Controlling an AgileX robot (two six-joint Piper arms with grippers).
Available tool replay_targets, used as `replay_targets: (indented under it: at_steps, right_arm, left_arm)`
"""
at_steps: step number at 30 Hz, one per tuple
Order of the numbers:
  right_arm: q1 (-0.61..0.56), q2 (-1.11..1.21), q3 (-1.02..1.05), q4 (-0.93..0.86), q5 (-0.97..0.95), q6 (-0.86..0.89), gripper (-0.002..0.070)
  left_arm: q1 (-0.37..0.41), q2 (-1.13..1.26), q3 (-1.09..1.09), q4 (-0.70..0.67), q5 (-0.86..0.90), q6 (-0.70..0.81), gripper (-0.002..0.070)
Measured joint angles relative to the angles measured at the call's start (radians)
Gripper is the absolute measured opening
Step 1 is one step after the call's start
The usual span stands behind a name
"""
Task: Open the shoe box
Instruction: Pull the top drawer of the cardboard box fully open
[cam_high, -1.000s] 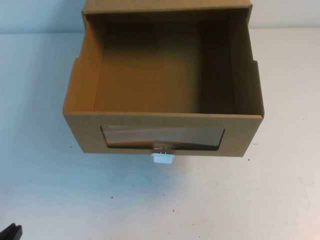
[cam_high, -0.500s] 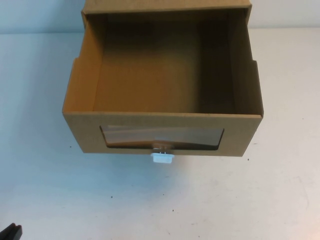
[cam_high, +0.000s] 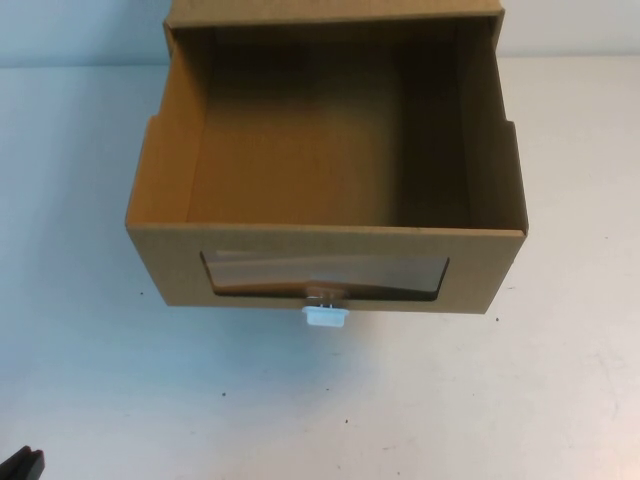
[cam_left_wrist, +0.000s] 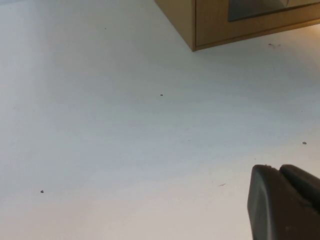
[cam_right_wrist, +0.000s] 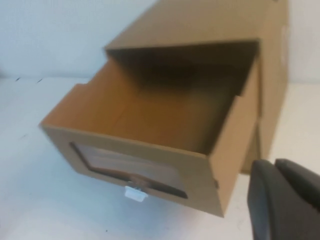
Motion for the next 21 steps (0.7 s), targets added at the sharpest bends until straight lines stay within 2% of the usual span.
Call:
replay_targets:
  at_steps: [4, 8, 11, 15, 21]
  right_arm:
    - [-0.022, 0.0, 0.01, 0.114, 0.0, -0.177, -0.0013]
    - [-0.024, -0.02, 0.064, 0.074, -0.01, -0.232, -0.0013]
    - [-0.024, -0.066, 0.153, -0.041, -0.046, -0.21, -0.0013]
    - [-0.024, -0.176, 0.312, -0.19, -0.158, -0.092, -0.0013]
    - [-0.024, -0.339, 0.626, -0.248, -0.344, -0.047, -0.0013]
  left_arm:
    - [0.0, 0.0, 0.0, 0.0, 0.0, 0.0, -0.0006]
    - [0.0, 0.0, 0.0, 0.0, 0.0, 0.0, -0.0006]
    - [0.0, 0.0, 0.0, 0.0, 0.0, 0.0, -0.0006]
    - [0.0, 0.0, 0.0, 0.0, 0.0, 0.0, -0.0006]
    - [0.0, 0.0, 0.0, 0.0, 0.0, 0.0, -0.0005]
